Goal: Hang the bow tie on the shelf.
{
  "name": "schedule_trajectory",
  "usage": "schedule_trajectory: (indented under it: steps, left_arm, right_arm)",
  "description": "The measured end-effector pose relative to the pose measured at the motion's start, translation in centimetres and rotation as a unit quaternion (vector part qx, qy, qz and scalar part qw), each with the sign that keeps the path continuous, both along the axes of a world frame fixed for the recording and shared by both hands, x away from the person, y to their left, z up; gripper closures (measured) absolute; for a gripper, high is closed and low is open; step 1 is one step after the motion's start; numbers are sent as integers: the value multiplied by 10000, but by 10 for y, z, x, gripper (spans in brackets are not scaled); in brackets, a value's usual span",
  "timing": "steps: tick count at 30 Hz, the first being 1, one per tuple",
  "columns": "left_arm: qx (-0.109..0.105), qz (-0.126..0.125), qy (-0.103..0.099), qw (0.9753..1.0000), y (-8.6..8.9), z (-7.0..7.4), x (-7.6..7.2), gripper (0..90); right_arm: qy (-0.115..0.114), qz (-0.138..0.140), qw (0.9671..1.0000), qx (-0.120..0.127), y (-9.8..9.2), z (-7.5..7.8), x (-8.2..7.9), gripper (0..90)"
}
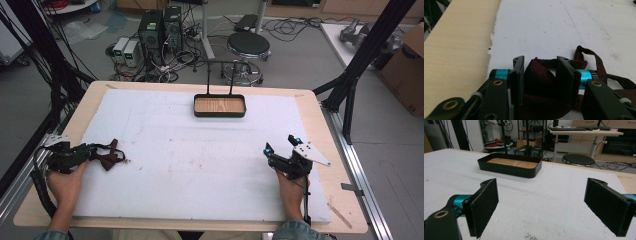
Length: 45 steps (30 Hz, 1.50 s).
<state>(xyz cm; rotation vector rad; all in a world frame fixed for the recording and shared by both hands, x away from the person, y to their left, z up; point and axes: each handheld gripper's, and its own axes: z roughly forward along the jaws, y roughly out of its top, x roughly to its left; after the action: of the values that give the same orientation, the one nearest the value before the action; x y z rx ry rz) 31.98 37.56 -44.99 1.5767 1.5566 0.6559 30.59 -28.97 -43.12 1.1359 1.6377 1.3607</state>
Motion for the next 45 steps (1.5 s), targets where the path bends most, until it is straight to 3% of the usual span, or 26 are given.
schedule_trajectory:
  steps: [3, 8, 11, 13, 15, 16, 17, 19, 20, 24, 26, 28, 31, 33, 34, 35, 36, 39, 41, 45]
  left_arm:
    - [-60, 19, 12, 10000, 1, 0, -1, 690]
    - [68, 58, -202, 9998, -2, 1, -5, 819]
    - [123, 53, -261, 9996, -3, 3, -8, 834]
    - [174, -86, -536, 9984, -7, 12, -12, 835]
    - [179, -120, -622, 9978, -8, 15, -14, 836]
    - [156, -325, -859, 9956, -12, 24, -17, 836]
    - [182, -427, -964, 9943, -15, 31, -18, 836]
    - [185, -527, -1039, 9930, -17, 36, -19, 836]
    - [176, -732, -1232, 9895, -23, 48, -21, 836]
    - [140, -1083, -1518, 9824, -39, 69, -20, 836]
    - [13, -1314, -1650, 9775, -47, 77, -16, 836]
    - [27, -1505, -1774, 9726, -56, 85, -12, 836]
    - [-30, -1892, -1891, 9635, -69, 94, -2, 835]
    - [-32, -2064, -1891, 9600, -77, 100, 5, 836]
    - [-69, -2158, -1933, 9571, -81, 103, 9, 835]
    - [-89, -2341, -1954, 9523, -89, 110, 18, 836]
    - [-89, -2341, -1954, 9523, -89, 110, 18, 835]
    - [-128, -2620, -2006, 9439, -100, 119, 30, 836]
    - [-161, -2822, -2052, 9370, -109, 124, 38, 835]
    - [-127, -3352, -2189, 9163, -128, 133, 53, 835]
  right_arm:
    - [10, -3, 10000, 3, 0, 0, 0, 114]
    - [13, -7, 10000, 7, 0, 0, 0, 113]
    - [11, -3, 10000, 7, 0, 0, 0, 113]
    - [12, -2, 10000, 7, 0, 0, 0, 114]
    - [13, -12, 10000, 1, 0, 0, 0, 113]
    - [7, -9, 10000, 0, 0, 0, 0, 113]
    - [27, -11, 10000, 18, 0, 0, 0, 113]
    - [7, -8, 10000, -3, 0, 0, 0, 113]
    - [15, -6, 10000, 3, 0, 0, 0, 113]
    - [17, -15, 10000, -3, 0, 0, 0, 113]
    - [30, -14, 10000, 16, 0, 0, 0, 113]
    - [19, -14, 10000, 15, 0, 0, 0, 114]
    - [21, -16, 10000, 21, 0, 0, 0, 113]
    - [27, -18, 10000, 30, 0, 0, 0, 113]
    - [26, -14, 10000, 33, 0, 0, 0, 113]
    - [28, -16, 10000, 33, 0, 0, 0, 113]
    - [28, -16, 10000, 33, 0, 0, 0, 113]
    - [28, -5, 10000, 32, 0, 0, 0, 113]
    - [30, -4, 10000, 37, 0, 0, 0, 113]
    - [47, 1, 10000, 78, -1, 0, 0, 113]
